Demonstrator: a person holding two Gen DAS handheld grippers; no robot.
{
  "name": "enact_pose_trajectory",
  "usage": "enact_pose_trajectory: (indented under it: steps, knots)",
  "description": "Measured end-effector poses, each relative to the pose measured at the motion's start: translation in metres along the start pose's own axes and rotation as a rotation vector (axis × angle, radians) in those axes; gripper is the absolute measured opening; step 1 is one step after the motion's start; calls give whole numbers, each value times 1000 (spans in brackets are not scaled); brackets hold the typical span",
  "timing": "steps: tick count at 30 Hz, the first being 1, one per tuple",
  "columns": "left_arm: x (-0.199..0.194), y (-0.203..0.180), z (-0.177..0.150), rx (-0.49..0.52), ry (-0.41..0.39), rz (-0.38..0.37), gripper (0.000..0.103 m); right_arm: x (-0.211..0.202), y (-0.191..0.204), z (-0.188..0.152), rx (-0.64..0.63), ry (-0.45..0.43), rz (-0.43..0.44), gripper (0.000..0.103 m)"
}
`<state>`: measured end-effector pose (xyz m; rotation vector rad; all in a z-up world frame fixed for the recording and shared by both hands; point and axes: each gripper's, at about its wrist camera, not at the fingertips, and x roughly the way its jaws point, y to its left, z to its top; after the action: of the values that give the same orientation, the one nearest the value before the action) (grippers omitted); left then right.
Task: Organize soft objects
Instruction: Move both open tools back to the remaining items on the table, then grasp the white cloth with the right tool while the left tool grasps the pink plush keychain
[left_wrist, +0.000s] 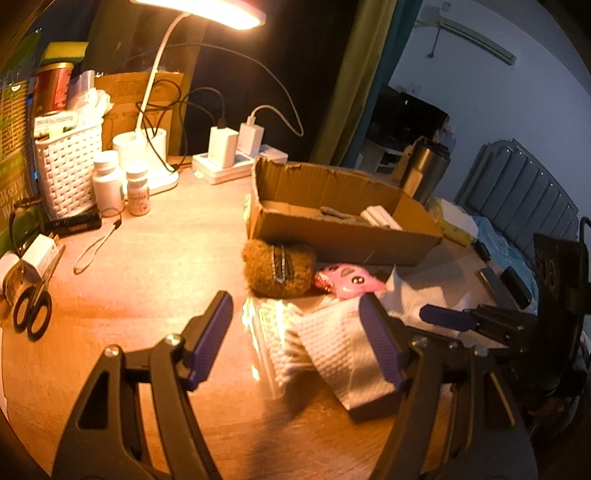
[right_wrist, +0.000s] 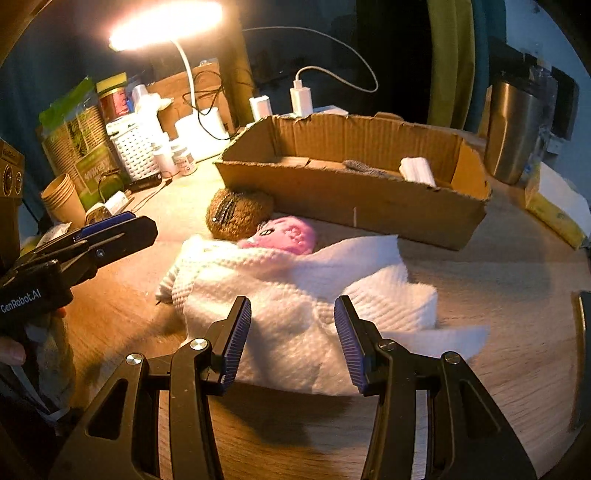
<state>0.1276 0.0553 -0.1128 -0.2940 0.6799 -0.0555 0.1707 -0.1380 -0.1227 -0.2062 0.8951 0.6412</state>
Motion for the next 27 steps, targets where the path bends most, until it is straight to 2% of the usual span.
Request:
enact_pose_trajectory:
  steps: [11,14,15,17,27]
  knots:
    - [6,1,-12,14,52,24,72,8,6,-8,-22,6,21,49]
    - [7,1,-11,7,57,29,72,6,7,-9,-32,-7,36,34]
    - [8,0,-11,7,60,30,72,4,8,-9,-38,-16,39,24]
    - [11,-3,-11,16,68,33,72,0,9,-9,-56,-30,43,12]
    - [16,-16,-5,44,73,41,72,-34,-12,0,-19,-141,87,10]
